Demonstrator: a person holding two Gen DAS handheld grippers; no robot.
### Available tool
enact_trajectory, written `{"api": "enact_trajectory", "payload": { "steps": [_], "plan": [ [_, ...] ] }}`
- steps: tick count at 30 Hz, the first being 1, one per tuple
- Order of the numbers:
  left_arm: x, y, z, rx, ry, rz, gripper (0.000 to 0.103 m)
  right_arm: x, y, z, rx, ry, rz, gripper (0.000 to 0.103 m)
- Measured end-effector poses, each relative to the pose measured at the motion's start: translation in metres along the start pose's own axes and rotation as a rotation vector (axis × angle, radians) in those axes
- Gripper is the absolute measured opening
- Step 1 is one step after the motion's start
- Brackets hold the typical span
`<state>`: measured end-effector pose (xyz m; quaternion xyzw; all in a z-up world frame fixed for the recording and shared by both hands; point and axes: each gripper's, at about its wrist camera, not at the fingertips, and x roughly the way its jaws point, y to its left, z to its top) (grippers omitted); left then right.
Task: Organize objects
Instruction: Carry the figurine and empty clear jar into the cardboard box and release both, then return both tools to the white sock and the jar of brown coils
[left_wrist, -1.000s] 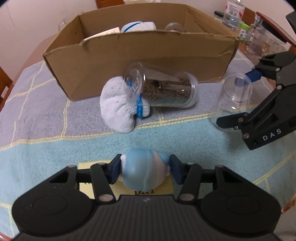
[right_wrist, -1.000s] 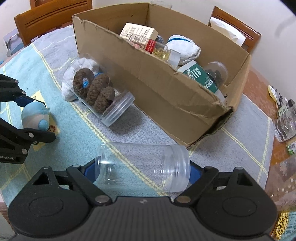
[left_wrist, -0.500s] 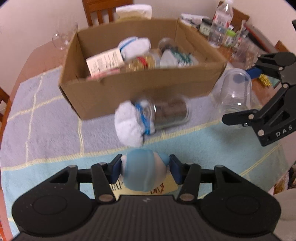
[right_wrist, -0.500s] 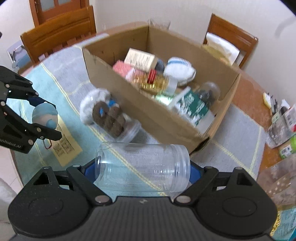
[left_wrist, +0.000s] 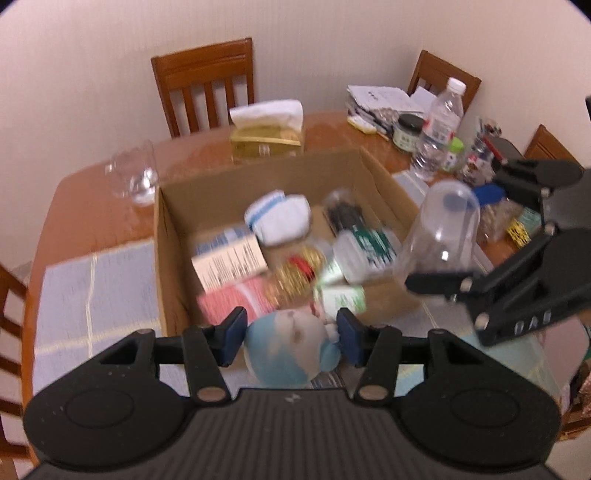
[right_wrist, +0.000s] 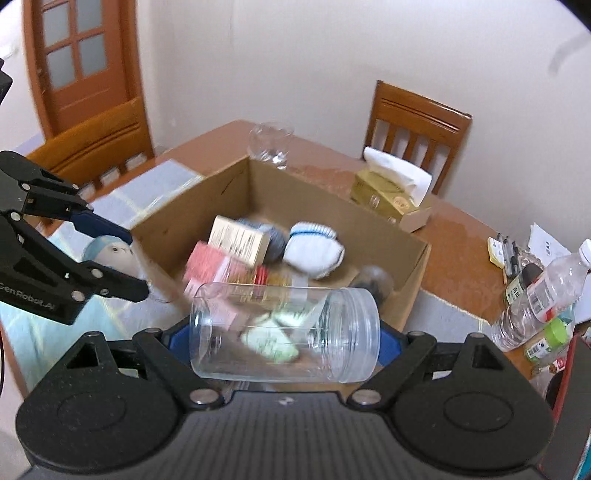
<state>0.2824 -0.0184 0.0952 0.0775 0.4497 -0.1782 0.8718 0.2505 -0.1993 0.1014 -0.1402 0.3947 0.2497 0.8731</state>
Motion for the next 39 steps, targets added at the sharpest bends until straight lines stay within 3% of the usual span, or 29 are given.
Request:
{"api": "enact_trajectory", "payload": {
  "steps": [9,14,15,16,18,28,39],
  "plan": [
    [0.035,0.018,0.059,0.013,-0.036,0.003,0.053,0.036,0.001,0.014,0.082,0.018,-0.043,0.095],
    [0.061,0.019,0.080,0.033,-0.019,-0.001,0.054,0.040,0.006,0.008,0.106,0.026,-0.046,0.103],
    [0.064,0.018,0.083,0.037,-0.012,0.002,0.064,0.039,0.006,0.007,0.110,0.019,-0.047,0.103],
    [0.067,0.018,0.084,0.035,-0.005,0.005,0.085,0.037,0.006,0.006,0.115,0.019,-0.048,0.103],
    [0.069,0.018,0.085,0.022,-0.020,0.021,0.102,0.037,0.005,0.002,0.130,0.023,-0.051,0.103],
    [0.068,0.012,0.076,0.021,0.009,-0.001,0.102,0.030,0.000,-0.007,0.178,0.030,-0.056,0.103],
    [0.030,0.005,0.028,-0.021,-0.022,0.003,0.102,0.012,0.006,-0.033,0.204,0.022,0.003,0.103]
  ]
}}
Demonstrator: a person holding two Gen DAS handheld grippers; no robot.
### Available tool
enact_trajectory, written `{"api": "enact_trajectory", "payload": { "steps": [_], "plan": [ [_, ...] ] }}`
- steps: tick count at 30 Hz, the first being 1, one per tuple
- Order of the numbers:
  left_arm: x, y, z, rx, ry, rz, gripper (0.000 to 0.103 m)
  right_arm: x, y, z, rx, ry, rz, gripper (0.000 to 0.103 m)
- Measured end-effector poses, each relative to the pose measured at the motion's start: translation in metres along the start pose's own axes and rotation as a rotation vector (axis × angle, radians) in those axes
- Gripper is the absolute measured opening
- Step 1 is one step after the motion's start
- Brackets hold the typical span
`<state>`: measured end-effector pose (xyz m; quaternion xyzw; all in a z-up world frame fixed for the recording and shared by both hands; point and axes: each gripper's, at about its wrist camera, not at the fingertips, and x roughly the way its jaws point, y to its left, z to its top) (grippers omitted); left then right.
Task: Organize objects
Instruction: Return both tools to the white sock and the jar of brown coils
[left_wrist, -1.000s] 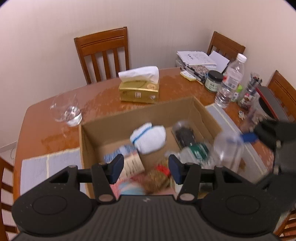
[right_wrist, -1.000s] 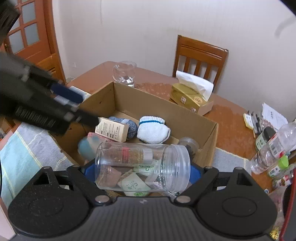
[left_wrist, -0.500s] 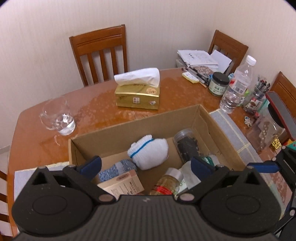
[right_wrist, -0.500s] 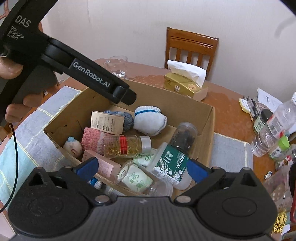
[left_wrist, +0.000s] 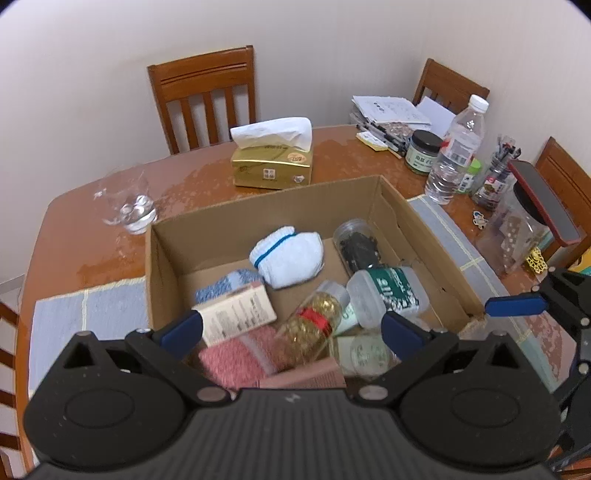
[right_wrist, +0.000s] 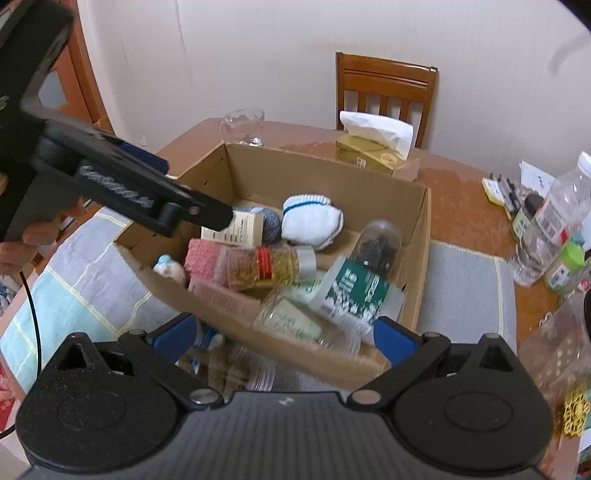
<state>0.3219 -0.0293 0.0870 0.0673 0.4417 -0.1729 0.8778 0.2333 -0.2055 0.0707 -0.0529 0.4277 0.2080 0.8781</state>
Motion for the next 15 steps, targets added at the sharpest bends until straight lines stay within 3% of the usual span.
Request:
{"api": "enact_trajectory", "payload": {
  "steps": [8,15],
  "plan": [
    [-0.024,0.007,-0.036,-0.113,-0.021,0.056,0.102,0.005,0.003,-0.025,0.048,0.044,0.059,0.103],
    [-0.032,0.025,-0.080,-0.235,-0.008,0.203,0.102,0.026,0.016,-0.029,0.086,0.087,0.124,0.103]
  ]
}}
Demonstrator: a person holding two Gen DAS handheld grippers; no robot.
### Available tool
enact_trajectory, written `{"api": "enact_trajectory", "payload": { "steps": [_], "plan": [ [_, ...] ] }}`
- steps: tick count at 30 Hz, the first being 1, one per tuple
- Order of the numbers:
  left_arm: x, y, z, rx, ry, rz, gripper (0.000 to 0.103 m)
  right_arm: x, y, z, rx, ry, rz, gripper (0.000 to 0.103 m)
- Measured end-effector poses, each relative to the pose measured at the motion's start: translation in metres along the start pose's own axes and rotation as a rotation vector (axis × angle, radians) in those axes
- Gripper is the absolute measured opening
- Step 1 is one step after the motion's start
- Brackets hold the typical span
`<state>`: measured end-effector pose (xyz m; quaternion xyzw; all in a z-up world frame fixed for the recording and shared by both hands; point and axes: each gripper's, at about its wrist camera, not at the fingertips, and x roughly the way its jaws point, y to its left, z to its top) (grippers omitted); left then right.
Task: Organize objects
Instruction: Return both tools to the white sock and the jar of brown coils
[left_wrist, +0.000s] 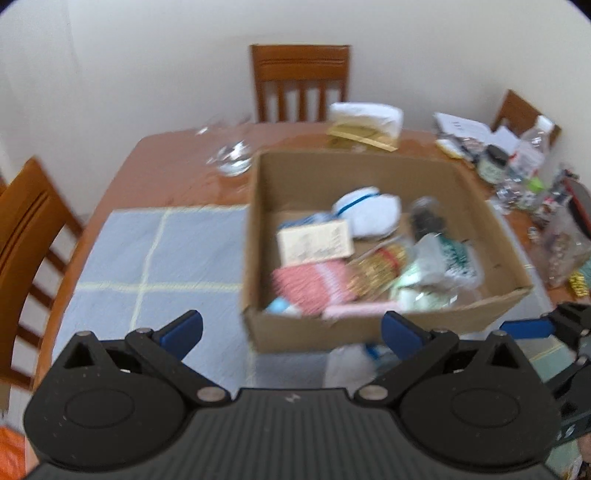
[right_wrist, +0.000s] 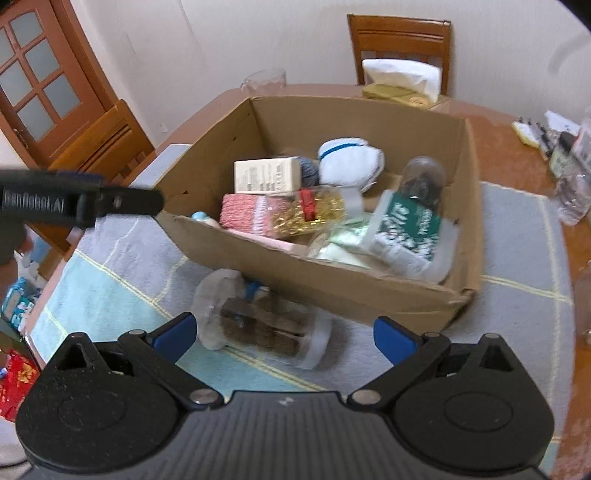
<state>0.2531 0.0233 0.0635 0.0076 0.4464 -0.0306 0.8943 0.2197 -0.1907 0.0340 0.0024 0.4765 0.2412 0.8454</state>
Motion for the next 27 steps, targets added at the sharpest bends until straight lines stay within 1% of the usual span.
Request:
{"api": "enact_trajectory", "payload": {
  "steps": [4,7,9,13,15,18,23,27],
  "plan": [
    [0.007,0.016,-0.018,-0.054,0.032,0.081,0.102,0.016,0.008,0.003,0.040,0.018,0.015,0.103],
    [0.012,0.023,-0.027,-0.059,0.052,0.098,0.102,0.028,0.018,0.002,0.054,0.027,-0.016,0.103],
    [0.015,0.027,-0.032,-0.056,0.071,0.090,0.102,0.036,0.024,0.002,0.064,0.031,-0.019,0.103],
    [0.018,0.029,-0.038,-0.043,0.086,0.072,0.102,0.049,0.034,0.002,0.050,0.019,-0.109,0.103],
    [0.020,0.028,-0.041,-0.038,0.097,0.069,0.102,0.055,0.035,0.000,0.063,0.017,-0.146,0.103],
    [0.022,0.026,-0.044,-0.024,0.114,0.052,0.102,0.061,0.031,-0.004,0.086,0.024,-0.194,0.103],
    [0.027,0.020,-0.047,0.002,0.132,0.023,0.102,0.065,0.013,-0.012,0.136,0.031,-0.242,0.103],
    [0.032,0.011,-0.046,0.030,0.139,-0.020,0.102,0.068,-0.003,-0.021,0.138,0.037,-0.322,0.103]
  ]
}}
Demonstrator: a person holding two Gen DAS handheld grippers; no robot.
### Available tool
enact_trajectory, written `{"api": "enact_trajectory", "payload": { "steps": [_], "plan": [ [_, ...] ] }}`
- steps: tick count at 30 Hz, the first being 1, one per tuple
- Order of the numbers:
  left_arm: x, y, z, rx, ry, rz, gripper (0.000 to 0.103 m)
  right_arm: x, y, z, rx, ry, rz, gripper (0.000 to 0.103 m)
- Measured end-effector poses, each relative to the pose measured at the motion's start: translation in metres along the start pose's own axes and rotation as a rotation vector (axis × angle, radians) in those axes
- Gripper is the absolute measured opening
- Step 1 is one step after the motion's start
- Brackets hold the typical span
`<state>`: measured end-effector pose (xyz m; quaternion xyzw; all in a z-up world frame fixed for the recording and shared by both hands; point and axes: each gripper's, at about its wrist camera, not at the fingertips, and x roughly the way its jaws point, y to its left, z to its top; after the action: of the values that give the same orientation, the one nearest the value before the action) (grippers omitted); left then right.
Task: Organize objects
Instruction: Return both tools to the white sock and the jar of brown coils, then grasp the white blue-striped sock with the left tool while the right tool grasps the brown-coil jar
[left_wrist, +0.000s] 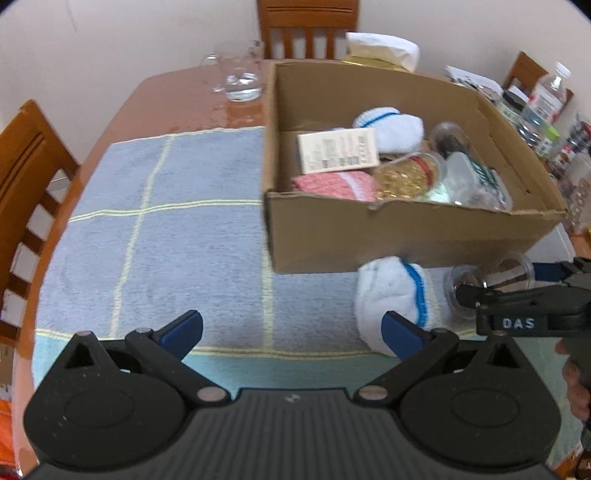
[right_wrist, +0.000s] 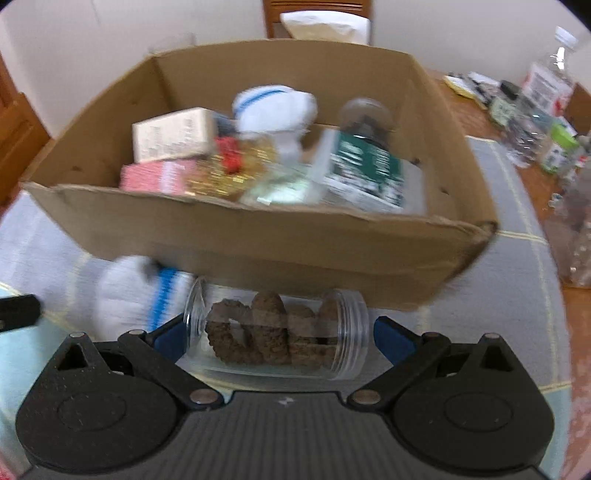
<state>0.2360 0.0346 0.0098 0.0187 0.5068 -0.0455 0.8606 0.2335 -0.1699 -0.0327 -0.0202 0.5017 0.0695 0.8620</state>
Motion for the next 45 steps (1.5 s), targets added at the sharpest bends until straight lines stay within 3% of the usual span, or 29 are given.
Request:
{"api": "enact_trajectory", "payload": {
  "steps": [3,6,11,16,20,24,29,32,40,45],
  "plan": [
    [0.005,-0.010,0.000,0.032,0.008,-0.032,0.102,0.008,-0.011,-0.007,-0.026,0.006,-0.081,0.103],
    [0.012,-0.021,0.001,0.061,0.006,-0.071,0.102,0.012,-0.022,-0.014,-0.039,0.018,-0.110,0.103],
    [0.034,-0.042,0.002,0.091,0.010,-0.117,0.102,0.015,-0.036,-0.016,-0.025,0.029,-0.063,0.103],
    [0.059,-0.053,0.004,0.053,0.012,-0.140,0.102,0.017,-0.045,-0.023,-0.029,0.052,-0.040,0.103],
    [0.075,-0.062,0.005,0.043,0.001,-0.120,0.102,0.016,-0.049,-0.025,-0.049,0.045,-0.026,0.103],
    [0.082,-0.064,-0.001,0.087,0.013,-0.026,0.102,0.017,-0.050,-0.022,-0.066,0.046,-0.017,0.103],
    [0.077,-0.047,-0.013,0.088,0.011,-0.075,0.102,0.016,-0.051,-0.023,-0.075,0.039,-0.010,0.103],
    [0.075,-0.048,-0.017,0.117,0.014,-0.066,0.102,0.016,-0.052,-0.023,-0.079,0.041,-0.009,0.103],
    [0.073,-0.071,-0.015,0.203,-0.018,-0.102,0.083,0.013,-0.051,-0.019,-0.104,0.027,-0.005,0.103],
    [0.071,-0.076,-0.015,0.203,-0.027,-0.107,0.077,0.013,-0.046,-0.014,-0.153,0.017,0.007,0.103]
  ]
}}
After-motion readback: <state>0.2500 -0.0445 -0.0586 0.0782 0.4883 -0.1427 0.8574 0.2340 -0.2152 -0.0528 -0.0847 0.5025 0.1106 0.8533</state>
